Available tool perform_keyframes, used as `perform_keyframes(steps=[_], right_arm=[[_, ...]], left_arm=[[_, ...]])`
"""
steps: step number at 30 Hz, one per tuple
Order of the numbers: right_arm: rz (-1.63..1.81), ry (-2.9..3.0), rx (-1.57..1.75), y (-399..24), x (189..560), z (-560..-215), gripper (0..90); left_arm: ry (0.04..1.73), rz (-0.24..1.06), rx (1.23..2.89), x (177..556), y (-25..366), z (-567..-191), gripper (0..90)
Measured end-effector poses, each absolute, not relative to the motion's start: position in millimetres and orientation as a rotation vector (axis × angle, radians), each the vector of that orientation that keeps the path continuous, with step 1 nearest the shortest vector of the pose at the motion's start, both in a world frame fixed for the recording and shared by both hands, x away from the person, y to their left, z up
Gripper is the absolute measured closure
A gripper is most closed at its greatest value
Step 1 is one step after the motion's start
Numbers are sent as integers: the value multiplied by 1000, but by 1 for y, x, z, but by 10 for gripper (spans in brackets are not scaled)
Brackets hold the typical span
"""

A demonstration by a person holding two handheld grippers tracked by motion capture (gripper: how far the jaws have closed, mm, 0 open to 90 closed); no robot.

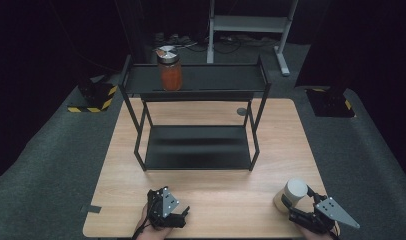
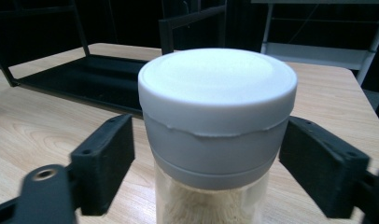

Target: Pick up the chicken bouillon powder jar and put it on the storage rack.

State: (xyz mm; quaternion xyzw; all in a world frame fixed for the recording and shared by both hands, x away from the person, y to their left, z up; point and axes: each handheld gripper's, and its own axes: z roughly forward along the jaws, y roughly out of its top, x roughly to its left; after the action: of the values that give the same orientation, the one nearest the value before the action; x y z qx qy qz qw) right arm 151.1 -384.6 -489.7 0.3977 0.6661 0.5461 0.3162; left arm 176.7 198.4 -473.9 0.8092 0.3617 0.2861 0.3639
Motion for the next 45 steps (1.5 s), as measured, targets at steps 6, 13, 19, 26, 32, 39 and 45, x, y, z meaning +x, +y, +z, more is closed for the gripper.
perform_keyframes(steps=[6, 13, 19, 26, 32, 39, 45], right_arm=[[1463, 1747, 1036, -387, 151, -494, 282], [1469, 1732, 1034, -388, 151, -497, 329], [1468, 1736, 1025, -389, 152, -498, 336], [1459, 1746, 1018, -390, 153, -496, 339], [1434, 1759, 1021, -386, 154, -490, 339], [1454, 1732, 994, -380, 151, -481, 339], [1490, 1725, 949, -370, 150, -472, 339]], left_arm=[[932, 735, 2081, 177, 199, -474, 10], [931, 734, 2080, 177, 199, -474, 10], [932, 733, 2080, 177, 199, -474, 10], [933, 725, 2080, 178, 200, -474, 11], [935, 712, 2075, 179, 202, -473, 11], [934, 708, 2051, 177, 206, -475, 11], [914, 739, 2085, 176, 199, -474, 11]])
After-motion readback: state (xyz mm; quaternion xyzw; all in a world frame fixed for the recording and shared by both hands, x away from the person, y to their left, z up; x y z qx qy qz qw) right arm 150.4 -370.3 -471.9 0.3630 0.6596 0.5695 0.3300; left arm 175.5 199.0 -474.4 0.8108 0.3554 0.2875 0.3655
